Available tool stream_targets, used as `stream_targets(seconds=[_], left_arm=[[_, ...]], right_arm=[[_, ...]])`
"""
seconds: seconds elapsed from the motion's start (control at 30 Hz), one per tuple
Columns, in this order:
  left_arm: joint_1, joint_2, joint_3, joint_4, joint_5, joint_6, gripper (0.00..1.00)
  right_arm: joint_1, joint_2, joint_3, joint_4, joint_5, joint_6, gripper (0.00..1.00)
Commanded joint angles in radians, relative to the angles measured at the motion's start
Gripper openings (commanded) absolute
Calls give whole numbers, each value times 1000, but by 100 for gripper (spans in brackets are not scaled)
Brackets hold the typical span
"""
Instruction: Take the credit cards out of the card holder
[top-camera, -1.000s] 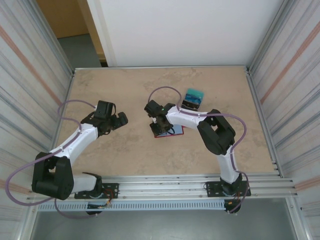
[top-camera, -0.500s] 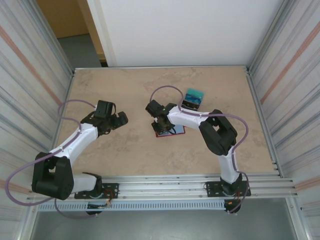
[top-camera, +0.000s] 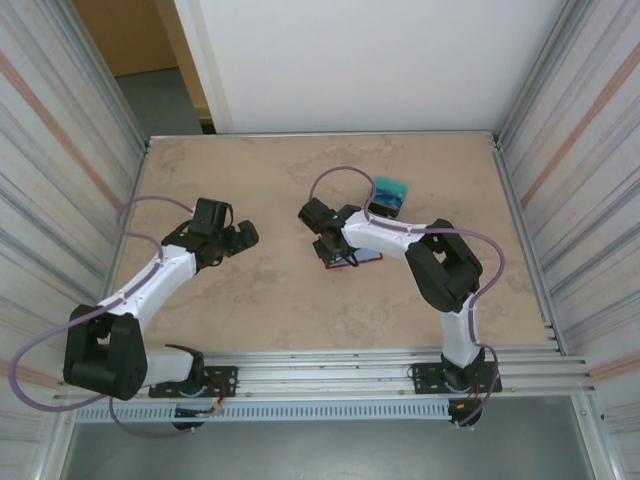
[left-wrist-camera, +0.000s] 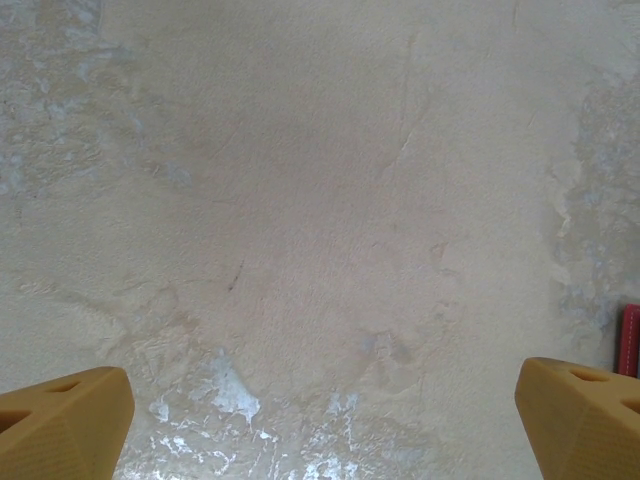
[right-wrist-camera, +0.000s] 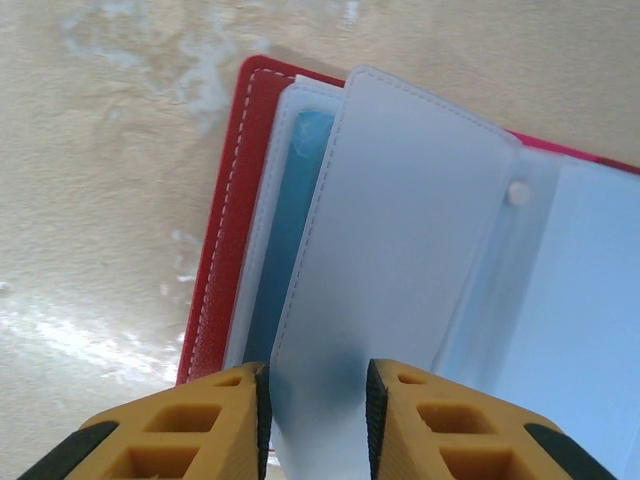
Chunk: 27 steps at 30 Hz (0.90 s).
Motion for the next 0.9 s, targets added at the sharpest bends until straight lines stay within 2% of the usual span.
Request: stream_targets(seconds=[0.0, 0.4, 0.57, 0.77, 0.87], left_arm=[[-10, -1, 34, -7, 6, 5, 99], [-45, 20, 62, -9, -4, 16, 99], [-119, 68, 109, -20, -44, 53, 99], [-254, 174, 212, -47, -128, 105, 99], [-278, 207, 233, -33, -115, 92, 99]], right_arm=[[-21, -68, -18, -34, 53, 28, 35], [-124, -109, -73, -20, 44, 47, 35], [-171, -116, -103, -20, 28, 72, 36], [-249, -125, -138, -23, -11, 106, 35], [-266, -152, -145, -24, -13, 111, 35]])
